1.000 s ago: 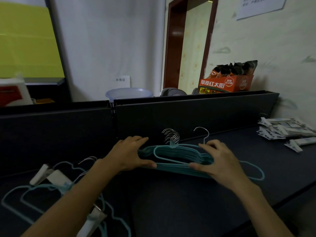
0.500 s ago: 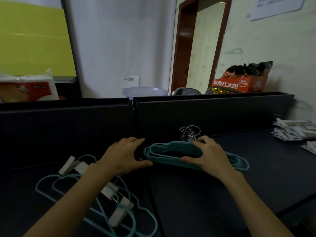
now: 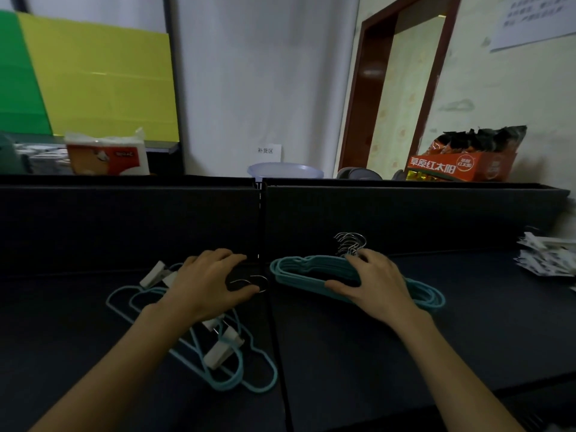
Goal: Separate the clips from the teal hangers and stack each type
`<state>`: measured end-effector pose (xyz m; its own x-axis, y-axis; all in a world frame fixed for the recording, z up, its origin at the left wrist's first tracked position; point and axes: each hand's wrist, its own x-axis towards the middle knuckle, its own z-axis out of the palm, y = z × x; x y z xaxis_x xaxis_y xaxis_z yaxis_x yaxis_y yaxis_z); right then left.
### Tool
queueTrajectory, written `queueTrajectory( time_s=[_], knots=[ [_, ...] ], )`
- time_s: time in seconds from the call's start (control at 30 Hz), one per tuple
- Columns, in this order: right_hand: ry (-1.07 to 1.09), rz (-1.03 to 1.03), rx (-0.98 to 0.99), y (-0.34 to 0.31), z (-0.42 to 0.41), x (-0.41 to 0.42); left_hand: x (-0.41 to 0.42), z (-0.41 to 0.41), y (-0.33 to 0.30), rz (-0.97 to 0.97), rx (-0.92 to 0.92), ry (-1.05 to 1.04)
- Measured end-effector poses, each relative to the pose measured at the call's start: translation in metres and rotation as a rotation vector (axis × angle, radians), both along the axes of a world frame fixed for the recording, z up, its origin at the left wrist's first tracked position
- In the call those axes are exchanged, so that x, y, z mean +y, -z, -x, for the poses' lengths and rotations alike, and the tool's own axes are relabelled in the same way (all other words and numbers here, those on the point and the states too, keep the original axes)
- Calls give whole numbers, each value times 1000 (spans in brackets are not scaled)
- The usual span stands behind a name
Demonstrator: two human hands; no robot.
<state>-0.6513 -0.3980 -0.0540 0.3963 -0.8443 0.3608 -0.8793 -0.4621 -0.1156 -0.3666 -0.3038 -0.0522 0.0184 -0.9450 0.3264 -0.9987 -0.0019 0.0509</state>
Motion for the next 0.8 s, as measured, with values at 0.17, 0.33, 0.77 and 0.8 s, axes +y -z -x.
queueTrajectory(
  time_s=[0.17, 0.33, 0.77, 0.8],
  knots=[
    [-92, 26, -69, -6, 5, 34, 43, 10, 2, 57, 108, -81],
    [-196, -72, -97, 9, 0, 75, 103, 19, 23, 61, 196, -195],
    [-316, -117, -115, 29, -67, 161, 206, -35, 50, -10, 148, -414],
    [-305, -112, -117, 30, -75, 166, 205, -43, 52, -8, 153, -396]
  ],
)
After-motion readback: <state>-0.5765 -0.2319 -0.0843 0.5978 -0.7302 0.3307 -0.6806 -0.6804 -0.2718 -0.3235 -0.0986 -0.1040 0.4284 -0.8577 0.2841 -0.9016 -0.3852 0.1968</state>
